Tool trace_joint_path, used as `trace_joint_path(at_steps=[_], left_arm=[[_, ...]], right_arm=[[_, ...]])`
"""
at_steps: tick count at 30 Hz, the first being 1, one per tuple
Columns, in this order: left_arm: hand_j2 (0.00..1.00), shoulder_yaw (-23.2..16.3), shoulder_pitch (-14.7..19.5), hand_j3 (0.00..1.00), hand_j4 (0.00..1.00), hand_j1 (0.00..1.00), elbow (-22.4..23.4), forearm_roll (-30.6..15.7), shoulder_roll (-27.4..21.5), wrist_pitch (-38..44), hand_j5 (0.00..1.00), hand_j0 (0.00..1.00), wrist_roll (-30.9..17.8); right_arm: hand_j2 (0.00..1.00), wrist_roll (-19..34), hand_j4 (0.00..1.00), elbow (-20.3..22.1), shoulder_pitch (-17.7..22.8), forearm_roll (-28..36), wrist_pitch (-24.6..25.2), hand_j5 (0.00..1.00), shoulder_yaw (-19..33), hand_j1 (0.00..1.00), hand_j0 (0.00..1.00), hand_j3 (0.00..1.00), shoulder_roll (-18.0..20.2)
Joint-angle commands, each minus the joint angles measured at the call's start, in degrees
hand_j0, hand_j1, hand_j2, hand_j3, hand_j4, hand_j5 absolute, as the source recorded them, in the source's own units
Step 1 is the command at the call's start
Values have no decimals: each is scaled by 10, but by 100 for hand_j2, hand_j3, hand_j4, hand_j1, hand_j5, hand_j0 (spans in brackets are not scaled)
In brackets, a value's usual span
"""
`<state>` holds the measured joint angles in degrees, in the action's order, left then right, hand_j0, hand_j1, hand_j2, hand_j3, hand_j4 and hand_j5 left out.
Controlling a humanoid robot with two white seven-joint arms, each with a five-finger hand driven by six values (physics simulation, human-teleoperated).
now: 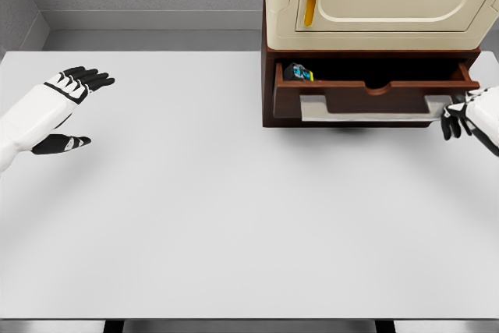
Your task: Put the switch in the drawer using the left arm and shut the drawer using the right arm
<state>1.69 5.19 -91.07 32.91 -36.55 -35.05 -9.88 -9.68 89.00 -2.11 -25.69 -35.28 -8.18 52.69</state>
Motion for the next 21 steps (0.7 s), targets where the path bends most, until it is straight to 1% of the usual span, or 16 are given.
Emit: trace_joint_path(at_steps=[1, 2, 3, 5, 6, 9, 11, 13, 14, 15, 18, 21], left_arm=[[100, 0, 0, 100, 100, 100, 0, -4, -1, 0, 100, 100, 0], [100, 1, 0, 100, 100, 100, 0, -4, 0, 0, 100, 100, 0], [100, 1, 0, 100, 100, 100, 0, -4, -1, 0, 100, 100, 0], [100, 2, 1, 100, 100, 100, 16, -5, -1, 0, 100, 100, 0], [100, 9, 0, 100, 100, 100, 17, -5, 0, 0, 100, 100, 0], [100, 10, -1, 100, 100, 100, 19, -4, -1, 0, 100, 100, 0], [100, 10, -1, 100, 100, 100, 19, -5, -1, 0, 100, 100, 0], [100, 10, -1, 100, 100, 100, 19, -4, -1, 0, 100, 100, 0], [100, 10, -1, 100, 100, 100, 19, -4, -1, 0, 100, 100, 0], [100, 10, -1, 100, 100, 100, 19, -4, 0, 0, 100, 100, 0], [100, 10, -1, 100, 100, 100, 19, -4, -1, 0, 100, 100, 0], [100, 10, 0, 100, 100, 100, 19, -4, -1, 0, 100, 100, 0]], right_arm=[[0, 4, 0, -2, -3, -37, 3, 0, -15, 0, 0, 0, -23], [0, 5, 0, -11, -13, -38, 3, 0, -17, 0, 0, 0, -29], [0, 4, 0, -21, -31, -39, 3, 0, -33, 0, 0, 0, -37], [0, 5, 0, -47, -73, -42, 3, 0, -67, 0, 0, 0, -50], [0, 5, 0, -52, -83, -42, 3, 0, -73, 0, 0, 0, -51], [0, 5, 0, -56, -89, -42, 3, 0, -75, 0, 0, 0, -51], [0, 5, 0, -54, -88, -40, 3, 0, -70, 0, 0, 0, -41], [0, 4, 0, -53, -90, -36, 3, 0, -68, 0, 0, 0, -17], [0, 4, 0, -52, -91, -35, 3, 0, -68, 0, 0, 0, -16], [0, 3, 0, -51, -90, -33, 3, 0, -67, 0, 0, 0, -1], [0, -2, 0, -52, -87, -12, 3, 0, -67, 0, 0, 0, 68], [0, -3, 0, -52, -78, 7, 3, 0, -68, 0, 0, 0, 117]])
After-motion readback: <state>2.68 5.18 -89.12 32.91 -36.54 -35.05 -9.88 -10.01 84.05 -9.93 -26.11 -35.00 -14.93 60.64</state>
